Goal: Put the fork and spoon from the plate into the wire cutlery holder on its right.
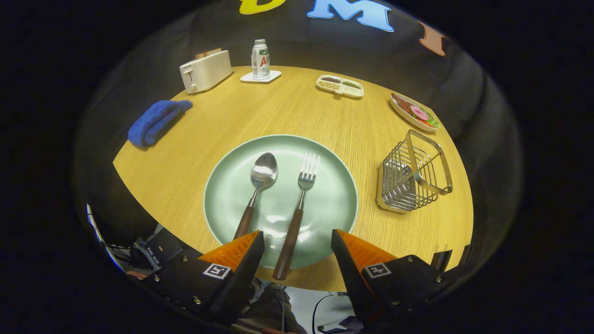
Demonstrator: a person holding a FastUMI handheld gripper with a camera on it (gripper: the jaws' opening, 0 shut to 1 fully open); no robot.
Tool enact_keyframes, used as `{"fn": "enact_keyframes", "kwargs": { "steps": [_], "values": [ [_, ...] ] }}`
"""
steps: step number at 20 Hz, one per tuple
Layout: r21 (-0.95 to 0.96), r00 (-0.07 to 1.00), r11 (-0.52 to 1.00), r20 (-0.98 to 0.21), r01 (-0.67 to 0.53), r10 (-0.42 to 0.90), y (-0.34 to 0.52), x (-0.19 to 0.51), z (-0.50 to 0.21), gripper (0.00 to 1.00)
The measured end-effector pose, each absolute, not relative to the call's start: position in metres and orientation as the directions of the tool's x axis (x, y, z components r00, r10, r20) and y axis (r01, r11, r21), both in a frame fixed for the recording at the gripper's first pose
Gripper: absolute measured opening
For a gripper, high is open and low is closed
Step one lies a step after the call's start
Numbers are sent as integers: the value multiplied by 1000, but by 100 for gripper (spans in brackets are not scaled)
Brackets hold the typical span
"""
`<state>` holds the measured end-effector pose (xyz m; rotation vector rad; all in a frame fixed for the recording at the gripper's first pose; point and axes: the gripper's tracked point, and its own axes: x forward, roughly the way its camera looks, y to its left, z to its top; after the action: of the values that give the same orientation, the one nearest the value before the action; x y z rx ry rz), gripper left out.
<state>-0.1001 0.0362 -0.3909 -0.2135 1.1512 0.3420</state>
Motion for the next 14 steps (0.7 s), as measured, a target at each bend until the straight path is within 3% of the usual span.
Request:
{"fn": "enact_keyframes", "kwargs": {
  "steps": [2,4,7,11,13,14],
  "values": [
    [11,344,927,-927,-375,150,38,-102,-394,80],
    [-3,294,918,-948,-397,124,35,-106,-400,64],
    [14,227,920,-967,-392,112,36,-112,-407,21],
    [20,187,930,-978,-366,94,29,-110,-420,20],
    [59,161,931,-979,-361,125,33,-113,-407,4],
    [62,158,926,-979,-373,130,32,-111,-406,4]
  ]
}}
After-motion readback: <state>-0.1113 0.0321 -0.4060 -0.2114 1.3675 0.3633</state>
